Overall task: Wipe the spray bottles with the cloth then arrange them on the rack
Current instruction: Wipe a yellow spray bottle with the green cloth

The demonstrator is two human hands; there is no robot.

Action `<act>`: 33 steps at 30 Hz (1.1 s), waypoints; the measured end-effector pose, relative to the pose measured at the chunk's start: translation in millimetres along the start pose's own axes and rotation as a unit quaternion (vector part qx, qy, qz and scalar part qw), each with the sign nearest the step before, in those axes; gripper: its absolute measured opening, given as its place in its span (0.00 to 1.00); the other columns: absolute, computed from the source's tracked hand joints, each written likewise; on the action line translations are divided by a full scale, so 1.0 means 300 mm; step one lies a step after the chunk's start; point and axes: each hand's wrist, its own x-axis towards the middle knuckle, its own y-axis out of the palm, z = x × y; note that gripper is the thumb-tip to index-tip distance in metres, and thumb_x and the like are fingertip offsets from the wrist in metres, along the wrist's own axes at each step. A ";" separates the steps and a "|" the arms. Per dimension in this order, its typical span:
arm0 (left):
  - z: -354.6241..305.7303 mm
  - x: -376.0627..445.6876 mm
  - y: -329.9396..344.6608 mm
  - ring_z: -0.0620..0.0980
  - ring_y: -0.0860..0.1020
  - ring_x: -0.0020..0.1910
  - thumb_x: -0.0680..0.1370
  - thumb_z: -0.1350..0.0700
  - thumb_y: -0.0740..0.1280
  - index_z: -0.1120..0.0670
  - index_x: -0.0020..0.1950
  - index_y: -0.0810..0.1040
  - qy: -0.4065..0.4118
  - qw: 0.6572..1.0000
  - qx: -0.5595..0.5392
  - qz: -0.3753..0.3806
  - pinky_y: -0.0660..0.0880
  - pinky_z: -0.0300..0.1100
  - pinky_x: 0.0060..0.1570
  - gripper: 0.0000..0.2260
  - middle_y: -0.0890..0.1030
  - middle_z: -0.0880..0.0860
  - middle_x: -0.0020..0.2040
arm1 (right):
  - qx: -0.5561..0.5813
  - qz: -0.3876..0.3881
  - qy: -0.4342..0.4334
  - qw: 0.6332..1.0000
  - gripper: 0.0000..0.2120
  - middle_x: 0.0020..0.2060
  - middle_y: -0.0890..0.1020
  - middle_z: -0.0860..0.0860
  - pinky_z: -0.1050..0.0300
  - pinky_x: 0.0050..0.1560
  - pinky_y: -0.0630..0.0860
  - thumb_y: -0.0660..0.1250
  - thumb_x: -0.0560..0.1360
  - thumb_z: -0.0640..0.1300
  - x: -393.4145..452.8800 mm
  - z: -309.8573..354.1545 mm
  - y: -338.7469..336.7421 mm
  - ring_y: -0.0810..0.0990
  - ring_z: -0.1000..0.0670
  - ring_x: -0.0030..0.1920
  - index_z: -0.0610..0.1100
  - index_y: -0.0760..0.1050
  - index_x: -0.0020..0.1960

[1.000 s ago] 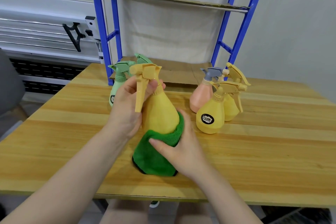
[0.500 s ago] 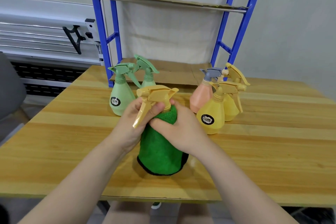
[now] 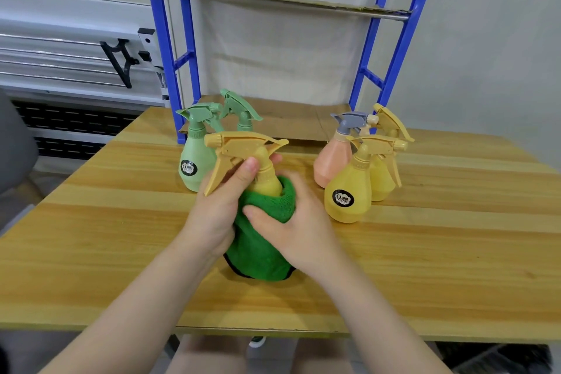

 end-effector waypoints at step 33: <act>0.024 0.031 -0.011 0.53 0.79 0.60 0.75 0.51 0.65 0.56 0.60 0.80 -0.078 0.991 0.053 0.092 0.75 0.42 0.60 0.17 0.81 0.57 0.60 | -0.023 -0.071 0.001 0.997 0.22 0.43 0.82 0.57 0.53 0.45 0.79 0.65 0.67 0.64 0.039 0.051 -0.070 0.81 0.55 0.45 0.53 0.75 0.57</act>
